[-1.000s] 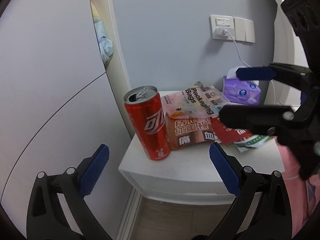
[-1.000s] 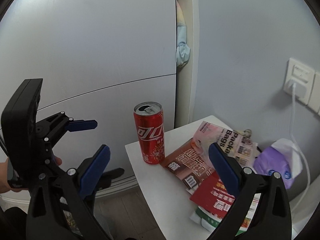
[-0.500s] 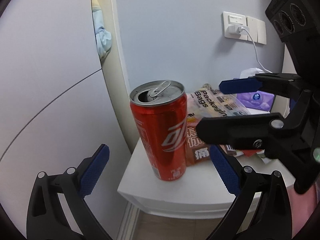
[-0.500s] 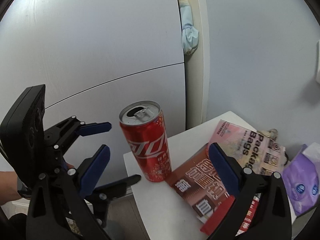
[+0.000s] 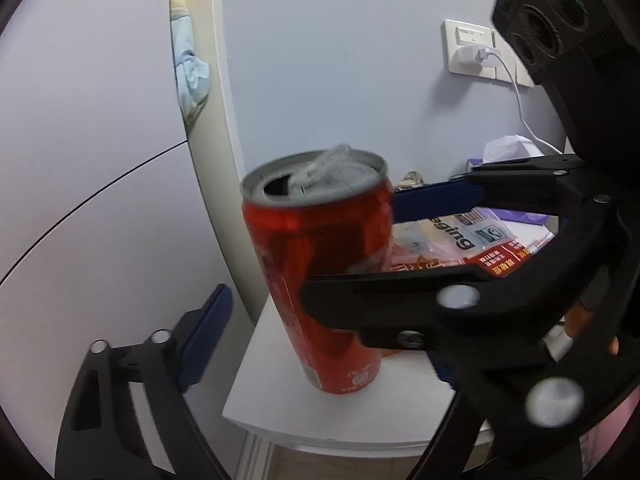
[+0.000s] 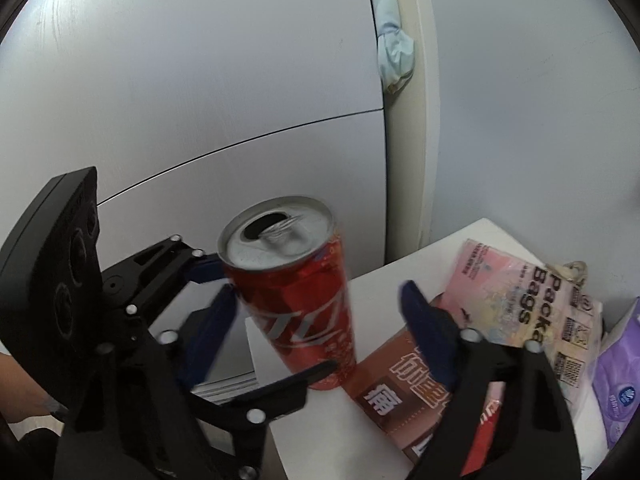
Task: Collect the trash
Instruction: 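Move the right gripper to the red cola can and close on it, then lift the red can with the right gripper and carry it over the trash bin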
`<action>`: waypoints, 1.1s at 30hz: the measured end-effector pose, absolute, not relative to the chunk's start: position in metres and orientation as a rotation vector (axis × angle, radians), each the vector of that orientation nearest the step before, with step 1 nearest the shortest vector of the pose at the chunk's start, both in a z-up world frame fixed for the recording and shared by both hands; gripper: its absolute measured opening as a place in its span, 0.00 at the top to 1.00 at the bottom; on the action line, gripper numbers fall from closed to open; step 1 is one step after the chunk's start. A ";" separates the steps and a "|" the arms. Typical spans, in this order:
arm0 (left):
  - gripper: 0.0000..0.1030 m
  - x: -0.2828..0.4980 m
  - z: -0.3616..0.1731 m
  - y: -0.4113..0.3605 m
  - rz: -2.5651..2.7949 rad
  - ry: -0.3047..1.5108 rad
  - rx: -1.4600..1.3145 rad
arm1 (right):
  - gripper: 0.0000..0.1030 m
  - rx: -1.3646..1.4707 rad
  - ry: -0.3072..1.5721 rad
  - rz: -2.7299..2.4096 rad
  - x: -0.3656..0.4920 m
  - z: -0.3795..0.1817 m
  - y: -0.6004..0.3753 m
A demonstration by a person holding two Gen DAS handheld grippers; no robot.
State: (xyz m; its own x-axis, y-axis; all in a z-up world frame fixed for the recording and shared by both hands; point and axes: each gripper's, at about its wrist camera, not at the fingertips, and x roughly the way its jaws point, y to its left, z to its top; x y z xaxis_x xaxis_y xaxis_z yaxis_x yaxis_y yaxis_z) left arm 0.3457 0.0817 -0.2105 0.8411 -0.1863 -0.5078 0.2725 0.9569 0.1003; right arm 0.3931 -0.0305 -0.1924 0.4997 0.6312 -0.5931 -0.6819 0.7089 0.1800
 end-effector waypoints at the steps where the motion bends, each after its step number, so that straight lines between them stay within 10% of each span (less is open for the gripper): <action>1: 0.26 0.346 -0.211 0.082 -0.249 0.516 0.168 | 0.28 -0.081 0.683 0.794 0.395 -0.193 -0.028; 11: 0.45 0.350 -0.208 0.079 -0.270 0.499 0.162 | 0.44 -0.082 0.688 0.833 0.398 -0.195 -0.022; 33: 0.46 0.254 -0.136 0.088 -0.245 0.490 0.180 | 0.45 -0.016 0.648 0.912 0.313 -0.126 -0.025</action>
State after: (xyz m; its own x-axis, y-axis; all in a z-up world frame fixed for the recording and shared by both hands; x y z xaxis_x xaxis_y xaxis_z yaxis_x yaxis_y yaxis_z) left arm 0.2541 0.0876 -0.1360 0.8538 -0.1891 -0.4851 0.2750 0.9549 0.1117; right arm 0.3128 -0.0251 -0.1259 0.4372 0.7286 -0.5272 -0.7377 0.6259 0.2531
